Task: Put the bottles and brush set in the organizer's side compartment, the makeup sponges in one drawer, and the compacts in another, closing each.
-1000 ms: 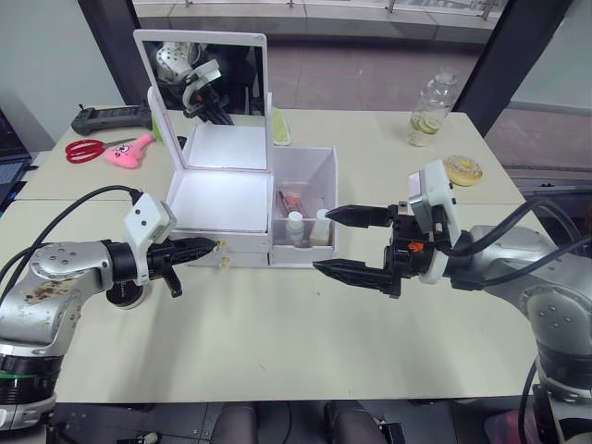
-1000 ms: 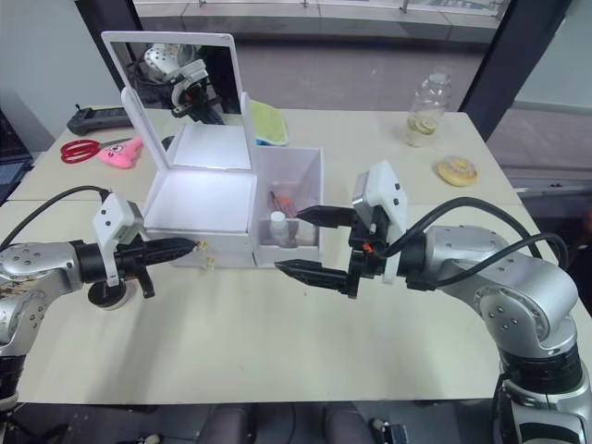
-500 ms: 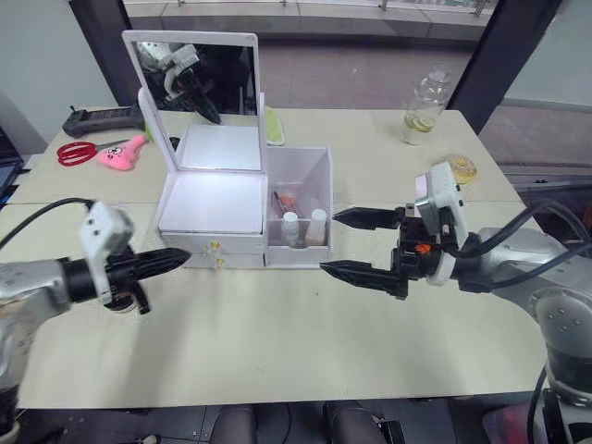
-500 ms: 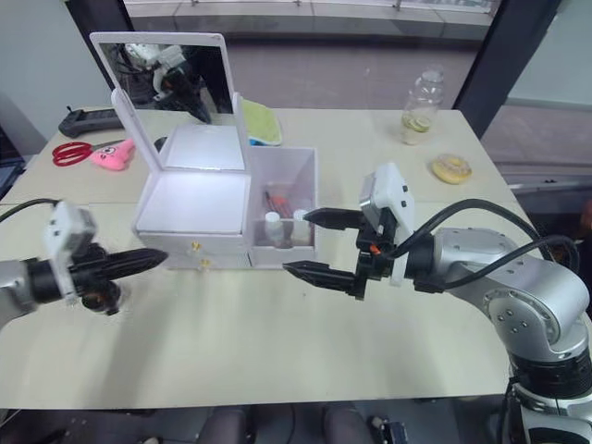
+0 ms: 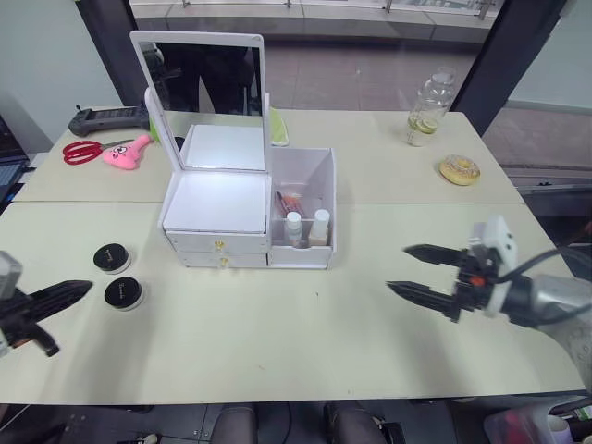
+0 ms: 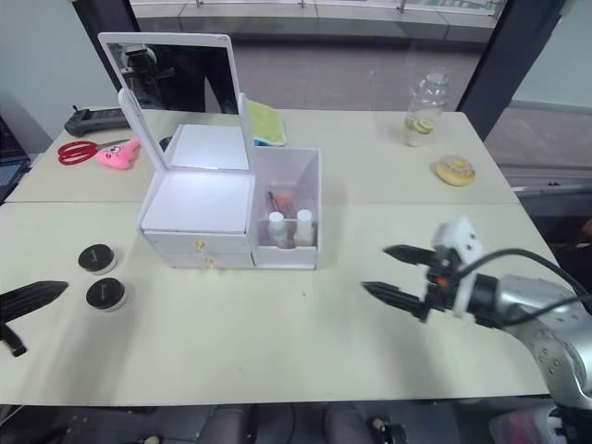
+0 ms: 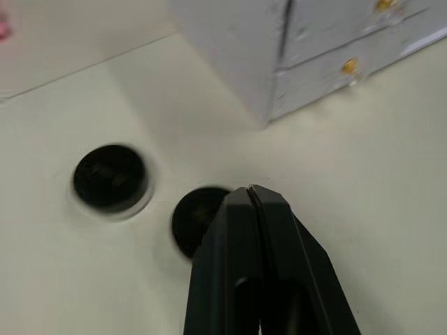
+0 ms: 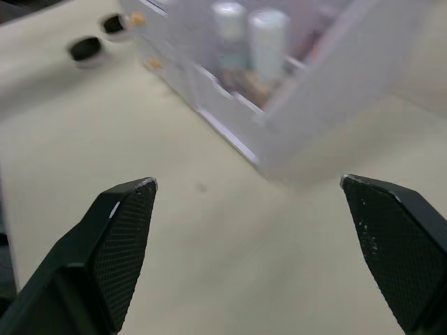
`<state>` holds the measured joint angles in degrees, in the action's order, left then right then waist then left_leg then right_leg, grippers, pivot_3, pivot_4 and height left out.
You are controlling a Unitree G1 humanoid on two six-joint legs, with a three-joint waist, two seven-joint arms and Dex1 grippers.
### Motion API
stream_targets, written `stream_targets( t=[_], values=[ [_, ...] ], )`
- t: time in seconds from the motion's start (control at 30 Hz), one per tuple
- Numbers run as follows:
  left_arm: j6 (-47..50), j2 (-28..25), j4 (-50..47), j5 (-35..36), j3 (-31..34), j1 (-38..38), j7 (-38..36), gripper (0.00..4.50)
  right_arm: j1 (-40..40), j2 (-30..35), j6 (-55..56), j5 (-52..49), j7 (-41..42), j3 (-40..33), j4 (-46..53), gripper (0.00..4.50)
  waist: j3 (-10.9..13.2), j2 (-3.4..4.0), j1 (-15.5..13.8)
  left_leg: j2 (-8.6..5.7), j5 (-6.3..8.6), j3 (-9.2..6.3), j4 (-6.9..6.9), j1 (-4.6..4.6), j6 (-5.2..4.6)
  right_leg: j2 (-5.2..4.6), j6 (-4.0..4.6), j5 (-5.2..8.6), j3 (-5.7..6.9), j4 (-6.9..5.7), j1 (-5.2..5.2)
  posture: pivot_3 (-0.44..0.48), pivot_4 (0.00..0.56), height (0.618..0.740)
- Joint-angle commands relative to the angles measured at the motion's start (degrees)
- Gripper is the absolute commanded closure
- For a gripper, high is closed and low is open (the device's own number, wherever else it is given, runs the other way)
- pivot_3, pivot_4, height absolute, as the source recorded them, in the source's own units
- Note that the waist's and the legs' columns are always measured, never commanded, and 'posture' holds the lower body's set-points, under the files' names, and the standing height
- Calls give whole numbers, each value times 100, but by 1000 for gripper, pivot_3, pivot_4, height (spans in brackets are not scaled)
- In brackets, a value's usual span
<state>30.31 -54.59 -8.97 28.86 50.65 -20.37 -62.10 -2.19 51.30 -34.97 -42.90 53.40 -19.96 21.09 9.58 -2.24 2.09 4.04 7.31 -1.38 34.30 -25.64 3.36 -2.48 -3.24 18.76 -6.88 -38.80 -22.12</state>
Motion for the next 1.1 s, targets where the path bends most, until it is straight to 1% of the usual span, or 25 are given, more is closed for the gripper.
stream_targets(
  t=[0.03, 0.1, 0.2, 0.3, 0.43, 0.5, 0.53, 0.6, 0.7, 0.77, 0.83, 0.93, 1.0, 1.03, 1.1],
  values=[
    [-777, -344, 1176, -464, 597, -156, -216, 3704, -533, 164, 632, 485, 406, -759, -653, 0, 0, 0, 17, 0, 0, 0, -1, 2, 0, 0, 2, 2, 0, 0, 0, 0, 150, 740],
    [-1037, -443, 1668, -552, 708, -235, -344, 3086, -750, 173, 818, 602, 545, -979, -897, 0, 0, 0, 40, 0, 1, 3, -6, 9, 1, -2, 6, 9, -1, 3, -2, 0, 150, 740],
    [-1430, -477, 2081, -709, 801, -337, -372, 2192, -956, 138, 921, 611, 706, -1321, -1172, 0, 0, 0, 66, 0, 1, 10, -26, 33, 2, -7, 30, 25, -5, 5, -2, 0, 150, 740],
    [-1579, -490, 2302, -726, 897, -408, -430, 1283, -1131, 147, 1048, 701, 852, -1556, -1424, 0, 0, -1, 65, 2, 1, 13, -37, 35, 2, -7, 28, 23, -5, 4, 0, 0, 150, 740],
    [-1672, -561, 2472, -696, 914, -397, -511, 74, -1099, 97, 1091, 702, 881, -1596, -1472, 0, -1, -1, 65, 3, 1, 14, -39, 35, 2, -7, 14, 19, -5, 5, -2, 0, 150, 740],
    [-1673, -569, 2483, -679, 869, -375, -532, 11, -1061, 77, 1059, 698, 871, -1528, -1406, 0, -1, -1, 66, 2, 2, 13, -39, 37, 3, -7, 17, 20, -4, 4, -2, 0, 150, 740],
    [-1627, -508, 2339, -640, 799, -368, -532, 11, -1011, 45, 1010, 654, 848, -1446, -1294, 0, -1, -1, 66, 2, 2, 14, -39, 38, 3, -7, 17, 20, -5, 4, -2, 0, 150, 740],
    [-1396, -272, 1766, -488, 640, -394, -460, 11, -896, -22, 872, 540, 788, -1244, -974, 0, -1, 0, 67, 2, 2, 14, -39, 38, 3, -7, 14, 19, -5, 5, -1, 0, 150, 740],
    [-950, 324, 486, -145, 197, -534, -235, 11, -460, -156, 462, 180, 558, -647, -172, 0, -3, 4, 72, 3, 1, 17, -40, 37, 3, -8, 12, 17, -9, 2, 16, 0, 150, 740],
    [-701, 733, -337, 35, -123, -580, 83, 11, -71, -277, 203, -36, 377, -244, 227, 0, -3, 4, 82, 4, 1, 17, -40, 36, 3, -6, 11, 17, -12, -2, 15, 0, 150, 740],
    [-537, 1213, -1133, 142, -529, -572, 543, 11, 343, -370, -71, -239, 237, 159, 533, 0, -2, 2, 69, 4, 1, 16, -38, 35, 2, -4, 10, 17, -13, -3, 16, 0, 150, 740],
    [-577, 2257, -2177, 71, -1389, -346, 1621, 11, 1068, -502, -390, -385, 10, 755, 781, 0, -3, 3, 50, 2, 1, 11, -31, 30, 2, 0, 4, 14, -15, -2, 19, 0, 150, 740],
    [-866, 3046, -2617, -387, -2119, -149, 2430, 11, 1572, -606, -594, -461, -118, 1069, 837, 0, -2, 4, 13, -5, 1, 8, -18, 31, 1, -4, -5, 9, -18, 0, 32, 0, 150, 740],
    [-1021, 3440, -2752, -814, -2565, -59, 2912, 11, 1837, -649, -691, -474, -166, 1219, 834, 0, -2, -1, -11, -6, 1, 2, -5, 31, 1, -3, -8, 8, -11, 0, 41, 0, 150, 740],
    [-1332, 4012, -2862, -1531, -3418, -3, 3528, 11, 2274, -727, -841, -498, -239, 1436, 790, 0, -4, -3, -40, -8, 1, -11, 12, 32, 1, 0, -13, 5, 0, 4, 64, 0, 150, 740]
  ],
)
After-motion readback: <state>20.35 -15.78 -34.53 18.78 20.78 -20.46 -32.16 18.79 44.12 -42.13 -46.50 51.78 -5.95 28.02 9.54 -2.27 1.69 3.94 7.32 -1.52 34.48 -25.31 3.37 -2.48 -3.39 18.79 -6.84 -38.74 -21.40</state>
